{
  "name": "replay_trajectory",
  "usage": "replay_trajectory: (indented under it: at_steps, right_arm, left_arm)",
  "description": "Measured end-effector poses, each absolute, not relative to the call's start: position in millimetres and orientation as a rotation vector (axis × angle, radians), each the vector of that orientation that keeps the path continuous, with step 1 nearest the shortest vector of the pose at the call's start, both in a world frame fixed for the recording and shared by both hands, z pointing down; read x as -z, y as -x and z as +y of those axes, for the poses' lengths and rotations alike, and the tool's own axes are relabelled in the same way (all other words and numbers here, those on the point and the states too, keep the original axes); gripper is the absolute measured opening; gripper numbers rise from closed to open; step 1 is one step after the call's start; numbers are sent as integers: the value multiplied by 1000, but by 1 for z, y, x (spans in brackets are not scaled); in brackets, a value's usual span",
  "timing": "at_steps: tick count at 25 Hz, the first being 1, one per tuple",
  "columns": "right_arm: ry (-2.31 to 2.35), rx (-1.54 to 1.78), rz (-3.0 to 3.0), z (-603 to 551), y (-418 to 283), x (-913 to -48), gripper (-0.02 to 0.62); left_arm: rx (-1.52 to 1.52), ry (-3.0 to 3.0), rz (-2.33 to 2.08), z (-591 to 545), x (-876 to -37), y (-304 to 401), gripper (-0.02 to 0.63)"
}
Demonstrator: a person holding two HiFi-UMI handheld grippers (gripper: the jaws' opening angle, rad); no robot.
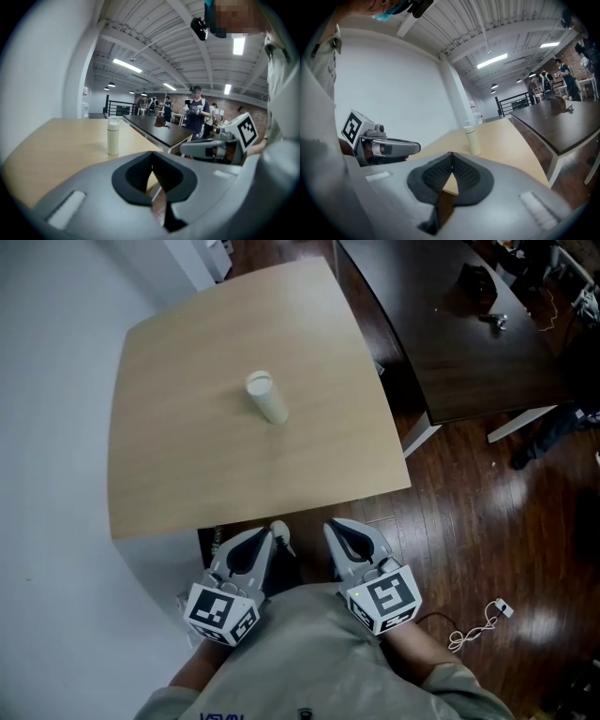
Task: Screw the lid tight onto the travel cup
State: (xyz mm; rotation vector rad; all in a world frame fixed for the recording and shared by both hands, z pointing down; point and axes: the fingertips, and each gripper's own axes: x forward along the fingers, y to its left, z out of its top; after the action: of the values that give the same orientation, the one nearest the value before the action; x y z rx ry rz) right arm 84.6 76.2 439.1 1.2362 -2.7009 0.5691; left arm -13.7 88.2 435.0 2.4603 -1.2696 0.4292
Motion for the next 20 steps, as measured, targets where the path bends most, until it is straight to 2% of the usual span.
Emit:
replay_trajectory:
  at_steps: [14,20]
  right_arm:
    - [-1696,-533,-2386,-1,-54,-424,-3]
    - [-1784,-508,-2318,-39,-63,-423,-2]
  left_arm:
    - [-331,-2671,-915,-21,-446,62,2]
    - [-349,-2700,-932,-76,-468,67,2]
